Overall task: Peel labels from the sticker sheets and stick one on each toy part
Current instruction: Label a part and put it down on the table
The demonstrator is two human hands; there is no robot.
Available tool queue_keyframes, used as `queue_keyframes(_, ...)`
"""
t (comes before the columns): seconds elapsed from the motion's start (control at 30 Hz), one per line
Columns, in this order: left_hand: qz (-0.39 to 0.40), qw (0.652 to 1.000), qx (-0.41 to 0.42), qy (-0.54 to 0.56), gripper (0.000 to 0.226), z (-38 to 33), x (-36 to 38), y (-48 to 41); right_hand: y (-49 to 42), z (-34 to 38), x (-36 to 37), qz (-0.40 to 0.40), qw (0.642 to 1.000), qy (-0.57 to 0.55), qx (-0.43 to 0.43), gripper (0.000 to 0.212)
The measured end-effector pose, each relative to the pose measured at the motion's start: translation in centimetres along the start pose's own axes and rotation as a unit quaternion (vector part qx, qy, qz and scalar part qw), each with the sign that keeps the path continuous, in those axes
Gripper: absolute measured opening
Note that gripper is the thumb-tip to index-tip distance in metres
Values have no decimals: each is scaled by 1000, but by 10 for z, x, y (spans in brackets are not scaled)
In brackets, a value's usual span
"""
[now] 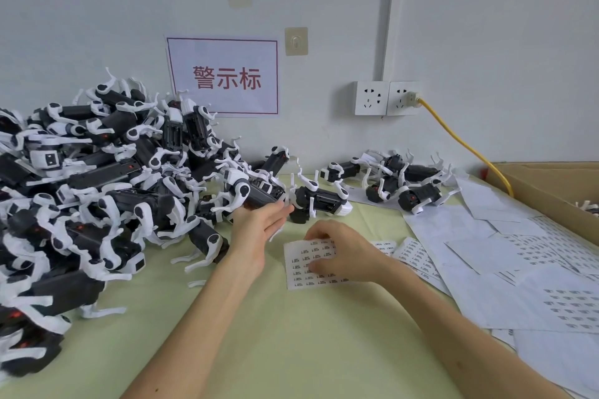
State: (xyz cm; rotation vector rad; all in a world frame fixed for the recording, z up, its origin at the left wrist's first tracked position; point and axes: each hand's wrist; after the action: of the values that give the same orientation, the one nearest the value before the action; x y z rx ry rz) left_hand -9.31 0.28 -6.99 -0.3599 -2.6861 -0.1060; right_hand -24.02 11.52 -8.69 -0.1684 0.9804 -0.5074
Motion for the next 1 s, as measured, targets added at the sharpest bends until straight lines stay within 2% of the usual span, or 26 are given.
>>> queue_keyframes(0.17,-38,999,3,-22,15,4,0,-1,1,8,-1,-132,984,-123,-11,20)
queue_keyframes(0.27,-31,999,-15,-23,35,5,4,4,4,14,-1,-197,959,-202,-13,23)
queue_keyframes(0.43,26,999,-6,-35,30,8,11,13,4,16,-5,-284,935,-212,-19,16)
queue_keyframes(0.6,49,998,-1,-37,32,12,15,18,4,16,-7,-313,935,-159,-41,16)
queue_keyframes(0.73,34,998,13,-45,34,12,14,17,3,17,-7,-325,935,-111,-88,13)
queue_keyframes(1.0,15,994,62,-89,37,16,14,16,3,19,-4,-310,938,-133,-83,13)
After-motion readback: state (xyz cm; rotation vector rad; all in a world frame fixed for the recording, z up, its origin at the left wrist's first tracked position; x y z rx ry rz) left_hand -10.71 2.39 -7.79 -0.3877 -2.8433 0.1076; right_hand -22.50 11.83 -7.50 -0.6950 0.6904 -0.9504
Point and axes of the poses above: each hand's wrist, its own y-axis away from the middle knuckle, its own x-axis out of the palm, z = x × y, and after that the axes turned 14 degrees about -z, right-handed
